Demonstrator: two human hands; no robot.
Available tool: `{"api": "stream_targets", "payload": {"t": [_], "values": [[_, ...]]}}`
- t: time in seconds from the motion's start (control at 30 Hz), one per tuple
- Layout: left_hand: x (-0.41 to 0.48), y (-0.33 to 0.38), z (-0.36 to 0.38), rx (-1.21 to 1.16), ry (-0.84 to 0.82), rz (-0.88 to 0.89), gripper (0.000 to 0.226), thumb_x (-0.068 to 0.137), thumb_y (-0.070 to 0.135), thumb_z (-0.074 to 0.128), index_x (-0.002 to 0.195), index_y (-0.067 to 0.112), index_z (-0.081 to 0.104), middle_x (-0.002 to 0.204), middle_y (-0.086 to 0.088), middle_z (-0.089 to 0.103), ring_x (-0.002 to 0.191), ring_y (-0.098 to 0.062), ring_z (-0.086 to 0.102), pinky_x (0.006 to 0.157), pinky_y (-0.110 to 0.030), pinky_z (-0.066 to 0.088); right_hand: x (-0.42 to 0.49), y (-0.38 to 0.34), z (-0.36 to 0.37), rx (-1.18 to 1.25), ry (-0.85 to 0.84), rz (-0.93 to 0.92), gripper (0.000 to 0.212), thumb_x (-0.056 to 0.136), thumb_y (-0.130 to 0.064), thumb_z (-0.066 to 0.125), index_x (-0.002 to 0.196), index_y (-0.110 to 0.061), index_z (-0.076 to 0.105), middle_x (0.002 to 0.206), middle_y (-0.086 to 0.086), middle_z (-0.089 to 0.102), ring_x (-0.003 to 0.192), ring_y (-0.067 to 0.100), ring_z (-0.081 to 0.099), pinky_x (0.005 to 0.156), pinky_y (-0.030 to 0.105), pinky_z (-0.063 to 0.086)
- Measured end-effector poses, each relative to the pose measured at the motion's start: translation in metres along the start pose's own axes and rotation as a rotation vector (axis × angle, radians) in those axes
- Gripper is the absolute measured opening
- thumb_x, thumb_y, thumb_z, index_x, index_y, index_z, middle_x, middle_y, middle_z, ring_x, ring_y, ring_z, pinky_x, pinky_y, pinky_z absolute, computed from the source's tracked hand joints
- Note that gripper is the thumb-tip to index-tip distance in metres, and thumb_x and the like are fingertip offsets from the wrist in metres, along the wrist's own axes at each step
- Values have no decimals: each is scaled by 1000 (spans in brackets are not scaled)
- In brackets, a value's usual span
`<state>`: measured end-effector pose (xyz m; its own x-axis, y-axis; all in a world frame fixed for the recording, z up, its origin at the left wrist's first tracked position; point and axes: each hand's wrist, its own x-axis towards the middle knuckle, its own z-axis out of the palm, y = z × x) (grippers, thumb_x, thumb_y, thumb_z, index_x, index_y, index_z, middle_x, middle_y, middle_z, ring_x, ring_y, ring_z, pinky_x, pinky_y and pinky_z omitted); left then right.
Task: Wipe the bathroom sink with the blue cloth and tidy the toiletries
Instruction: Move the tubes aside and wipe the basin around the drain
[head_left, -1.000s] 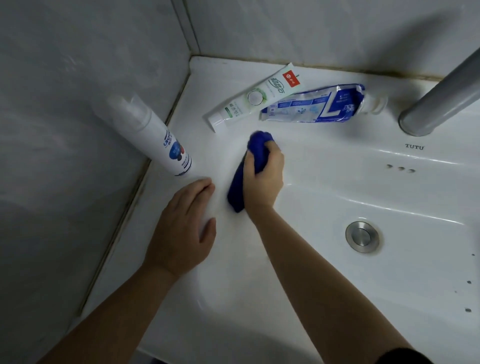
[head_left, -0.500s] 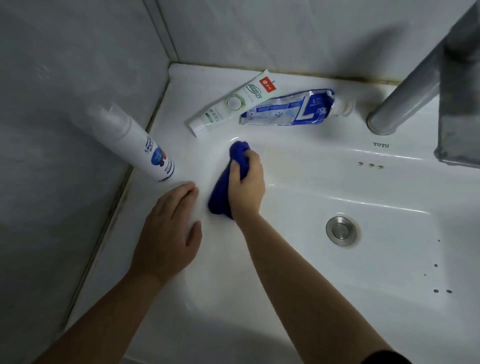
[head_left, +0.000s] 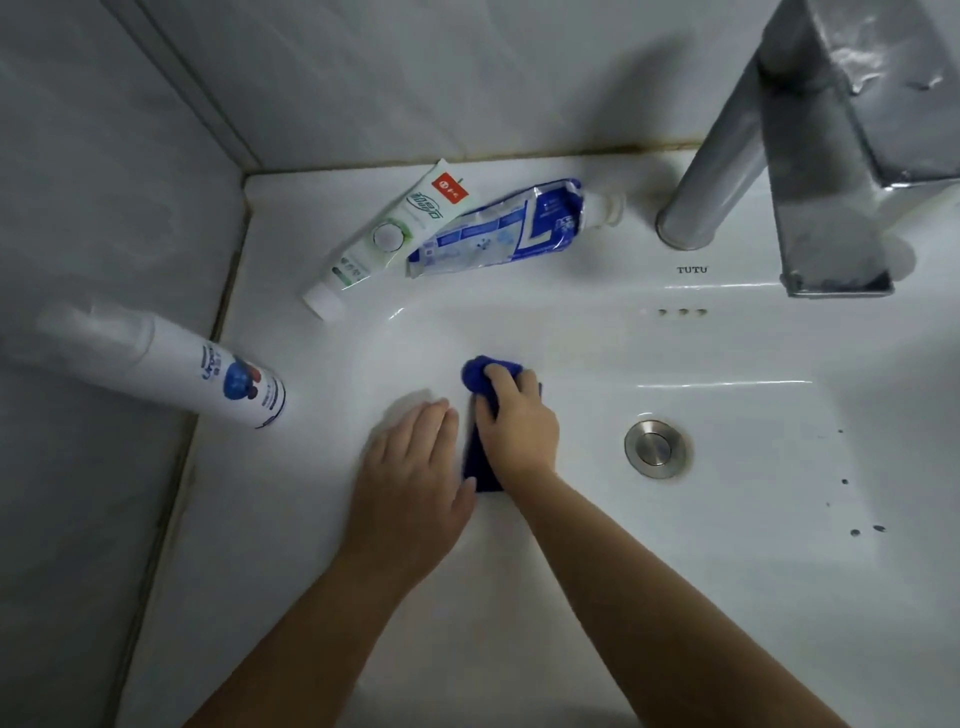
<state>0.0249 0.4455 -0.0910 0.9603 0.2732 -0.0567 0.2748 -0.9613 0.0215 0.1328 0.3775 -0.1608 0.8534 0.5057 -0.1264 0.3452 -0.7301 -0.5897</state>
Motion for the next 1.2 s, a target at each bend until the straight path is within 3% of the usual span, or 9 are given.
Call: {"api": "stream_targets", "payload": {"t": [0.13, 0.27, 0.4, 0.47, 0.6, 0.77, 0.83, 1.03, 1.2], "values": [[20, 2, 27, 67, -87, 2, 63, 77, 40, 37, 115, -5, 59, 121, -21, 59, 113, -35, 55, 97, -45, 36, 1, 52, -28, -77, 95, -68, 31, 90, -23, 54, 120, -15, 56, 120, 15, 50, 76, 40, 59, 61, 36, 44], [30, 27, 50, -9, -150, 76, 65, 74, 45, 41, 112, -2, 62, 122, -20, 59, 115, -34, 55, 94, -44, 31, -14, 127, -71, -158, 234, 171, 33, 87, -17, 57, 120, -12, 57, 117, 20, 52, 71, 42, 58, 59, 38, 43], [33, 31, 72, -58, -161, 87, 66, 78, 46, 41, 116, -5, 59, 126, -23, 55, 116, -35, 54, 98, -43, 30, -10, 108, -51, -84, 266, 337, 34, 89, -14, 52, 124, -11, 51, 118, 15, 48, 75, 36, 54, 59, 30, 33], [32, 32, 78, -41, -149, 89, 66, 81, 46, 40, 120, -4, 57, 130, -23, 52, 119, -35, 51, 100, -44, 29, -8, 104, -45, -64, 266, 266, 33, 89, -16, 53, 122, -10, 52, 117, 15, 50, 76, 35, 55, 58, 30, 36], [32, 36, 81, -36, -129, 86, 66, 81, 47, 40, 123, -2, 55, 133, -23, 49, 120, -35, 50, 99, -44, 29, -5, 110, -64, -124, 252, -220, 34, 84, -30, 48, 109, -11, 61, 97, 16, 59, 56, 34, 58, 45, 30, 44], [32, 35, 80, -25, -122, 108, 66, 81, 48, 42, 122, -2, 55, 132, -24, 49, 119, -36, 50, 99, -43, 30, 36, 56, -67, -166, 384, -523, 32, 79, -20, 56, 110, -18, 49, 92, 16, 63, 50, 31, 54, 38, 28, 45], [31, 35, 79, -29, -111, 105, 66, 81, 48, 42, 122, -2, 56, 132, -24, 50, 119, -36, 51, 99, -42, 30, 36, 61, -70, -197, 390, -505, 35, 78, -16, 59, 110, -19, 47, 92, 15, 62, 51, 29, 53, 39, 27, 44], [33, 36, 82, -32, -69, 105, 65, 81, 48, 41, 118, -3, 59, 129, -23, 53, 116, -35, 54, 96, -43, 33, 10, 139, -124, 4, 600, 99, 33, 81, -13, 54, 112, -5, 55, 104, 20, 57, 76, 40, 58, 59, 34, 40], [31, 34, 85, -36, -52, 113, 65, 80, 47, 44, 121, -2, 57, 131, -22, 51, 118, -35, 52, 99, -43, 32, 29, 53, -64, -60, 450, -370, 29, 79, -27, 48, 108, -20, 46, 95, 16, 60, 58, 33, 57, 45, 28, 46]]}}
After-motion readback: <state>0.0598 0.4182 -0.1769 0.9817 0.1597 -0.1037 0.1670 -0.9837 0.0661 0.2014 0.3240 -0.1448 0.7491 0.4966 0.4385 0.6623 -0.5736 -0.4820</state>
